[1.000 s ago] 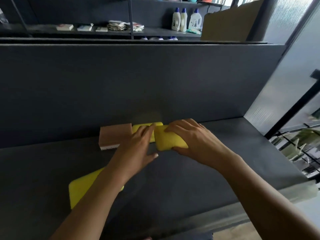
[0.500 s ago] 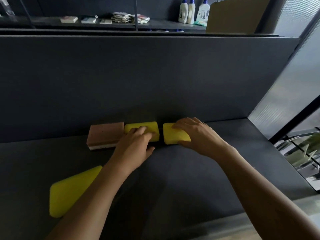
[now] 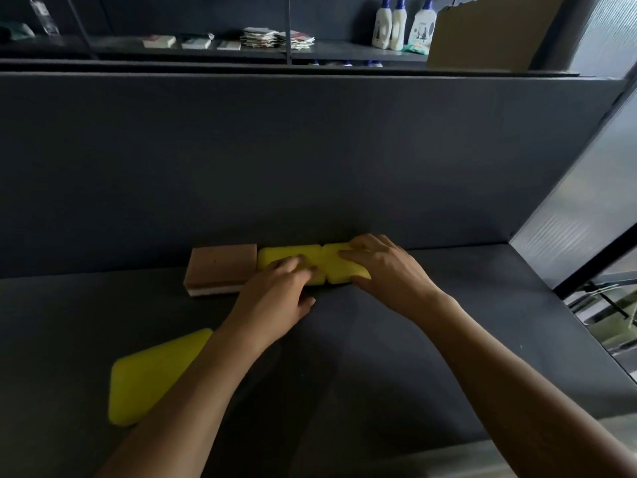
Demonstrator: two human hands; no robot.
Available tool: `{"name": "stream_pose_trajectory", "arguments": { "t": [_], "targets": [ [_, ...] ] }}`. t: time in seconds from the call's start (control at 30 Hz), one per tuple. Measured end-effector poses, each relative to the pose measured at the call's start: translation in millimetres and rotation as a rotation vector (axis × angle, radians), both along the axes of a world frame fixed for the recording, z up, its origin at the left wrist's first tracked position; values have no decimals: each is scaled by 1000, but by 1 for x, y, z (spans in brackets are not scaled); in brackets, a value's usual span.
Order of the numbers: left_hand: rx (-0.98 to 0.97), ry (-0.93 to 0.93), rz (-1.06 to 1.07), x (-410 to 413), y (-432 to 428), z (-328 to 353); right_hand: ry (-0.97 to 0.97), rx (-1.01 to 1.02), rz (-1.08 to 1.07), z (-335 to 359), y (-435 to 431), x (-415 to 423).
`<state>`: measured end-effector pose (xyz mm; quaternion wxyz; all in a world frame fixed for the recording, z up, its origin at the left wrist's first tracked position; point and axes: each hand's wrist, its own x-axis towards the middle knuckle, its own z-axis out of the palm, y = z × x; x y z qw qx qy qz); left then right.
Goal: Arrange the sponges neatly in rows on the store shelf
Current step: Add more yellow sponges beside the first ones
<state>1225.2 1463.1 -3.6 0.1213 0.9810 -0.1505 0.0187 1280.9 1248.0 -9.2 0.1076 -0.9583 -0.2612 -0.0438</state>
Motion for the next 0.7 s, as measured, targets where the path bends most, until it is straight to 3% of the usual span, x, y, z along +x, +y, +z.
{"name": "stream_pose_trajectory", "arguments": {
  "t": [0.37, 0.7],
  "targets": [
    [-77, 68, -14, -14, 14, 11, 40, -47, -23, 17, 12, -18],
    [-67, 27, 159, -111, 102, 26, 19, 133, 174, 37, 97, -91]
  ]
}}
